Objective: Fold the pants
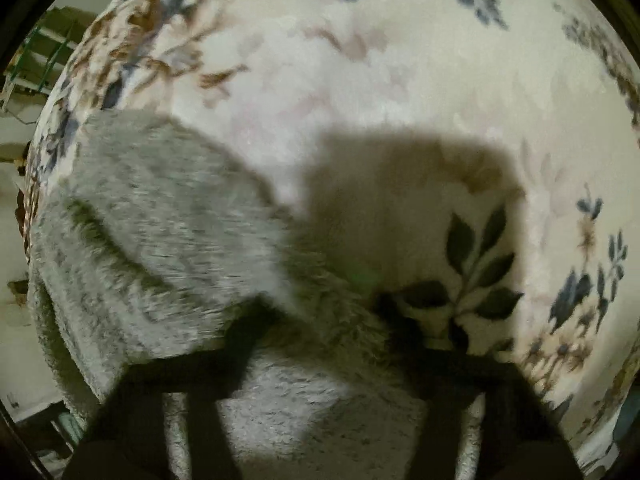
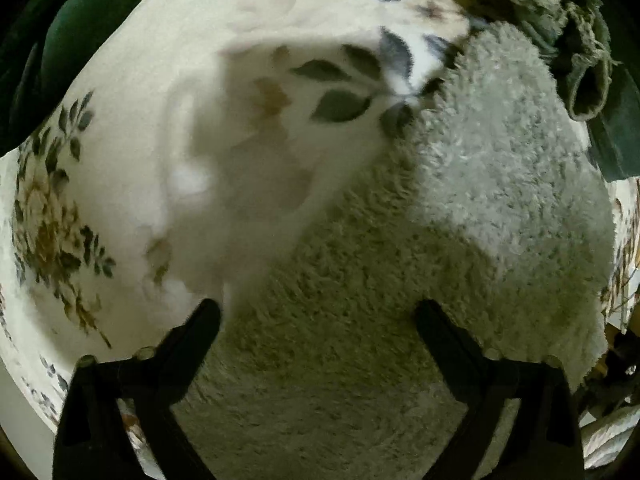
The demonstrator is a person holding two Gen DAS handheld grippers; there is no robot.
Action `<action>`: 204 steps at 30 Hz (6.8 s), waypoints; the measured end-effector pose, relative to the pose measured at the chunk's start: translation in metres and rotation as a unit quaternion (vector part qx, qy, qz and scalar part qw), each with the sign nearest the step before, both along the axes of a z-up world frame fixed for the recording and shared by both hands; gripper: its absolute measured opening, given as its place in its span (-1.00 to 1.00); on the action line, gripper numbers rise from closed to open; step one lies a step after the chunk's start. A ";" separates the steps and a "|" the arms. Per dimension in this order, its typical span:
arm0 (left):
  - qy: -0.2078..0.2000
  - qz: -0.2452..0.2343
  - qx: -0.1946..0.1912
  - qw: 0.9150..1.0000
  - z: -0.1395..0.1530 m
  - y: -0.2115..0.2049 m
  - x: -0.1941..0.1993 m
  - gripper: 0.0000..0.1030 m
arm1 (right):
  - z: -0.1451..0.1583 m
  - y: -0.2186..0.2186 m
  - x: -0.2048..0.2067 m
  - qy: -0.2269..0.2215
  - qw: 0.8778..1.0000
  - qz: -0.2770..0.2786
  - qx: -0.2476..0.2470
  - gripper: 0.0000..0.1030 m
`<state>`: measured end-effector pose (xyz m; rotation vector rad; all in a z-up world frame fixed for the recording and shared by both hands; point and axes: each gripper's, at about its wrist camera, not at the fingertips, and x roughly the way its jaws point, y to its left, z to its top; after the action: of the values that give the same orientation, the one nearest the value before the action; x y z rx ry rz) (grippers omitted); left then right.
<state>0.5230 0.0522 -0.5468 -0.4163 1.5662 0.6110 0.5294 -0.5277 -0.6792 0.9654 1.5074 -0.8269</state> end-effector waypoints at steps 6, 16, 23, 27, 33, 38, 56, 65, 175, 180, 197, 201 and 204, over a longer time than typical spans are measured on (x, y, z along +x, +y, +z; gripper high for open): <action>-0.071 0.003 -0.034 0.997 0.052 0.009 -0.029 -0.88 | 0.014 0.008 0.005 -0.033 0.999 0.036 -0.018 -0.76; -0.188 -0.009 -0.059 0.980 0.146 0.047 -0.108 -0.91 | 0.127 0.038 -0.060 -0.171 0.984 0.056 -0.003 -0.88; -0.233 0.004 -0.073 0.970 0.175 0.070 -0.175 -0.91 | 0.221 0.020 -0.194 -0.240 0.969 0.056 0.005 -0.89; -0.234 0.017 -0.071 0.969 0.181 0.091 -0.227 -0.91 | 0.235 0.015 -0.269 -0.254 0.966 0.046 0.016 -0.90; -0.199 0.026 -0.062 0.978 0.145 0.106 -0.294 -0.91 | 0.218 0.026 -0.356 -0.231 0.971 0.060 0.029 -0.90; -0.160 0.043 -0.047 0.985 0.093 0.115 -0.337 -0.92 | 0.166 0.046 -0.405 -0.172 0.981 0.082 0.032 -0.90; -0.216 0.074 -0.091 0.969 0.085 0.124 -0.399 0.19 | 0.096 0.082 -0.440 -0.109 0.980 0.155 0.063 0.08; -0.249 0.103 -0.002 0.963 0.099 0.213 -0.365 0.77 | 0.116 0.165 -0.413 -0.152 0.967 0.182 0.088 0.31; -0.138 -0.065 -0.073 0.986 0.040 0.034 -0.388 -0.81 | 0.099 0.049 -0.492 -0.274 0.959 0.008 0.066 -0.86; -0.116 -0.060 -0.089 0.987 0.028 0.034 -0.394 -0.81 | 0.067 0.039 -0.504 -0.247 0.963 -0.016 0.103 -0.37; -0.186 0.043 -0.078 0.979 0.052 0.108 -0.406 0.37 | 0.089 0.015 -0.499 -0.226 0.972 -0.060 0.023 0.01; -0.198 0.070 -0.070 0.975 0.059 0.147 -0.404 0.37 | 0.094 0.100 -0.472 -0.227 0.969 0.005 0.094 0.02; -0.200 0.094 -0.069 0.973 0.053 0.185 -0.391 0.37 | 0.072 0.171 -0.446 -0.214 0.962 0.023 0.167 0.02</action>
<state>0.1316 0.2367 -0.4940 -0.7504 1.1934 0.5248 0.0831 -0.3564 -0.6074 1.2591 1.3002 -0.3002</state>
